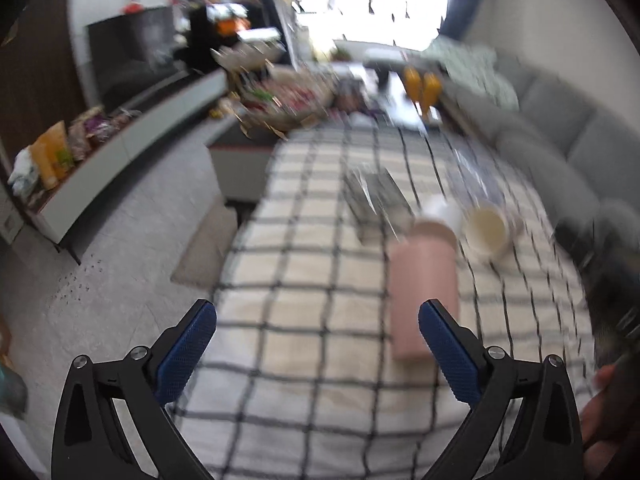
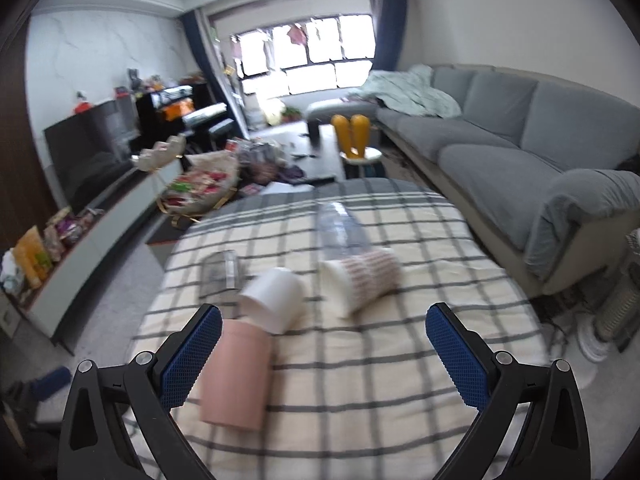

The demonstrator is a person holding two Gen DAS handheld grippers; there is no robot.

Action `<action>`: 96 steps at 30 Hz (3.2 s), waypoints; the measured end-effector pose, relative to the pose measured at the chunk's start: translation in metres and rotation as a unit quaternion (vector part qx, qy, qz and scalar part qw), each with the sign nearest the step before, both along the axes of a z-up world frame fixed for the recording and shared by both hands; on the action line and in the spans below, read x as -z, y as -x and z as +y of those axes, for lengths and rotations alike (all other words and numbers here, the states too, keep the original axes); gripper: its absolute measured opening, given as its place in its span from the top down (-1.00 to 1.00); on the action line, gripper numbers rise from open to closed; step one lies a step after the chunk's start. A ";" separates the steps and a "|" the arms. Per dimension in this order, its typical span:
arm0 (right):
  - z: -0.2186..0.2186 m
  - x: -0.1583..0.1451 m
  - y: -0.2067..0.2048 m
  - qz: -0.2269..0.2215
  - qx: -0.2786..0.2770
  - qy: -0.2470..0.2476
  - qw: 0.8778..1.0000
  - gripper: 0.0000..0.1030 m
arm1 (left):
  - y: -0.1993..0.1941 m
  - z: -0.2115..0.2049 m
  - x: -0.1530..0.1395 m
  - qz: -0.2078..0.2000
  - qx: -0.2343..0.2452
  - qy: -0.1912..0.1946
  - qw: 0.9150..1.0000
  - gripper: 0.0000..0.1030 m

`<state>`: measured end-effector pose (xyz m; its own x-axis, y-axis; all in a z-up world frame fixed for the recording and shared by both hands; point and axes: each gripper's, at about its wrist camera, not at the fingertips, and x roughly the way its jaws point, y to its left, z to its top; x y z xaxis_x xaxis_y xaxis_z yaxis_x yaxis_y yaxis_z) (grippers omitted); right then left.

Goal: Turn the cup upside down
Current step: 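Move the right tool to the pink cup and close it around the cup, then lift the pink cup with the right tool and rotate it bottom up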

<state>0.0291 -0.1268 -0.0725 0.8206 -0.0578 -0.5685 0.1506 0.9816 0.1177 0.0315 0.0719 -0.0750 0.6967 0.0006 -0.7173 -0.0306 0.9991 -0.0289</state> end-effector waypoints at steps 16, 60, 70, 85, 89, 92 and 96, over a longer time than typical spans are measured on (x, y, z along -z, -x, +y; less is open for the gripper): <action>0.091 0.079 -0.032 0.059 -0.037 0.052 0.996 -0.98 | 0.007 0.090 0.028 -0.044 -0.089 0.048 0.994 -1.00; -0.003 0.015 -0.058 0.373 -0.114 0.034 0.920 -0.38 | -0.016 0.001 -0.018 0.044 -0.005 0.098 0.994 -1.00; -0.032 0.036 -0.087 0.540 -0.160 0.059 0.824 -0.38 | -0.026 -0.055 -0.026 0.047 0.032 0.103 0.993 -1.00; -0.055 0.101 -0.143 0.682 -0.182 0.093 0.702 -0.38 | -0.090 -0.087 0.019 0.118 0.011 0.107 0.987 -1.00; -0.057 0.117 -0.153 0.703 -0.180 0.098 0.681 -0.38 | -0.101 -0.088 0.033 0.134 0.000 0.089 0.987 -1.00; -0.056 0.126 -0.161 0.711 -0.180 0.105 0.671 -0.38 | -0.108 -0.084 0.041 0.142 -0.012 0.090 0.986 -1.00; -0.055 0.134 -0.170 0.717 -0.178 0.112 0.664 -0.38 | -0.114 -0.080 0.047 0.148 -0.022 0.090 0.985 -1.00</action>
